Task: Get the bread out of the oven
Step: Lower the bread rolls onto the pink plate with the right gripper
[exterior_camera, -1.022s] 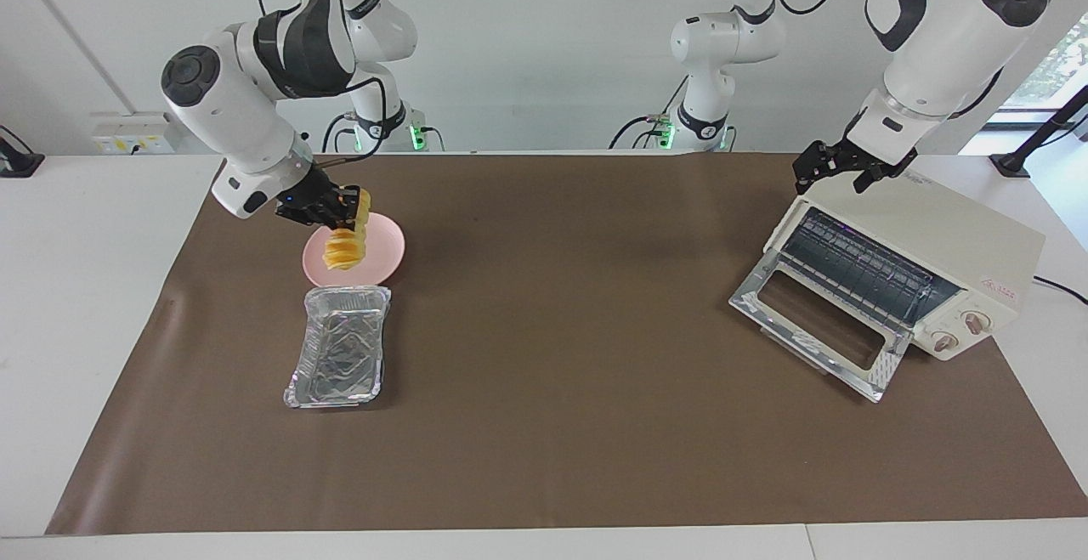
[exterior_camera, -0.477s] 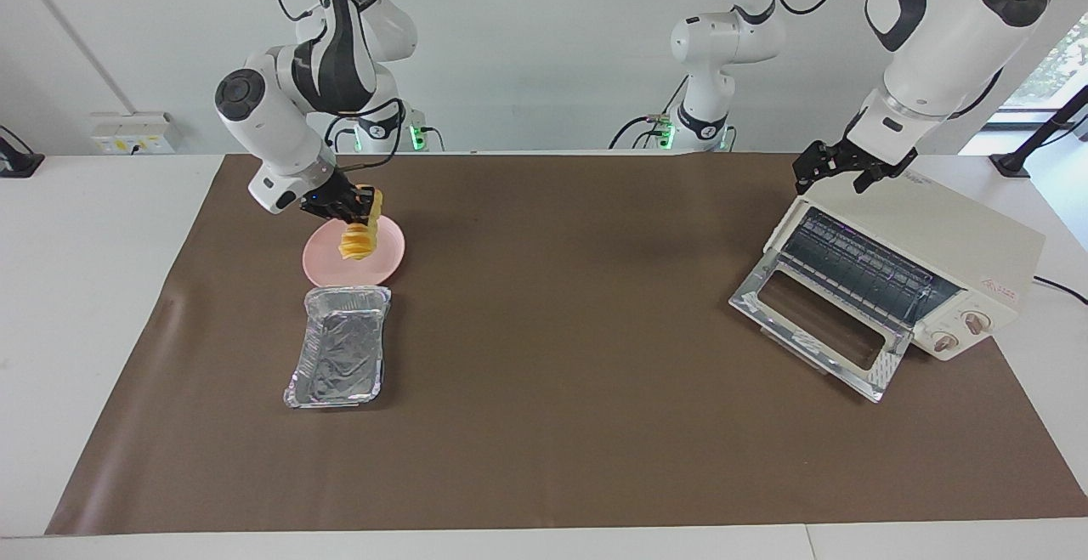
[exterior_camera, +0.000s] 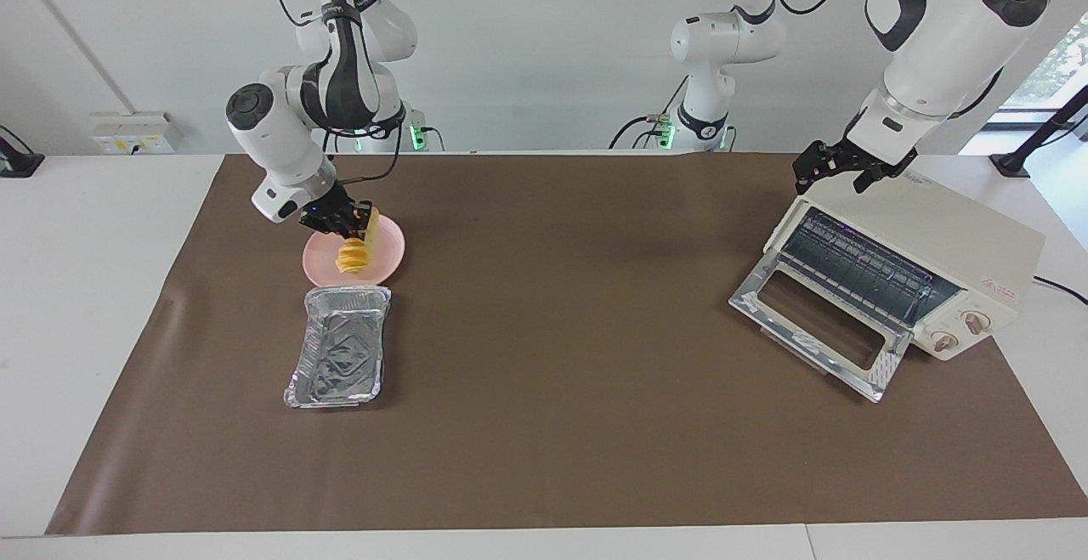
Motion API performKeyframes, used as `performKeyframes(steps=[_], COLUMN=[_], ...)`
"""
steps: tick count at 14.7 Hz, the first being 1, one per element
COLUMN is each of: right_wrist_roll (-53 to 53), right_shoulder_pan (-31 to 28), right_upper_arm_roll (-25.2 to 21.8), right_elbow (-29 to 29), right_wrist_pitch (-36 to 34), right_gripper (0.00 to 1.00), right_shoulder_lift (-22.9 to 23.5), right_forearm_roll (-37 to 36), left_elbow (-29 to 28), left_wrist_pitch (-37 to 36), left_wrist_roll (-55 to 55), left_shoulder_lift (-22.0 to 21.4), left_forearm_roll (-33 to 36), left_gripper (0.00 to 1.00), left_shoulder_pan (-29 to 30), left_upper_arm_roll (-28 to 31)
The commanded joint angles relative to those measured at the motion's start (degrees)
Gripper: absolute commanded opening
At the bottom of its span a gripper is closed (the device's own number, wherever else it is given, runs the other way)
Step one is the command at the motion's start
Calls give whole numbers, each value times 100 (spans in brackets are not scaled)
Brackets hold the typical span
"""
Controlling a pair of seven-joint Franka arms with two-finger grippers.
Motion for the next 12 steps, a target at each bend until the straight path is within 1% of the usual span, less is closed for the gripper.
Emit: performKeyframes(steps=[1, 4, 5, 7, 9, 12], right_wrist_roll=[-247, 129, 253, 473, 518, 448], right_shoulder_pan=[-169, -63, 120, 244, 358, 315], right_upper_arm_roll=[49, 101, 102, 102, 102, 102], right_elbow=[-30, -30, -30, -30, -29, -47], right_wrist_pitch=[201, 403, 438, 482, 474, 439], right_gripper=[23, 23, 23, 23, 23, 27], right_shoulder_lift=[112, 147, 156, 157, 165, 183], right_forearm_roll=[-73, -73, -73, -64, -64, -64], left_elbow=[1, 2, 2, 2, 2, -7], left_wrist_pitch=[-82, -82, -82, -82, -82, -82], left_wrist_roll=[35, 35, 35, 35, 35, 35], left_shoulder_lift=[-79, -70, -70, -70, -79, -70], left_forearm_roll=[-79, -79, -79, -79, -79, -79], left_gripper=[100, 100, 100, 100, 100, 100], left_shoulder_pan=[51, 51, 51, 51, 51, 51], left_upper_arm_roll=[-18, -9, -18, -18, -9, -9])
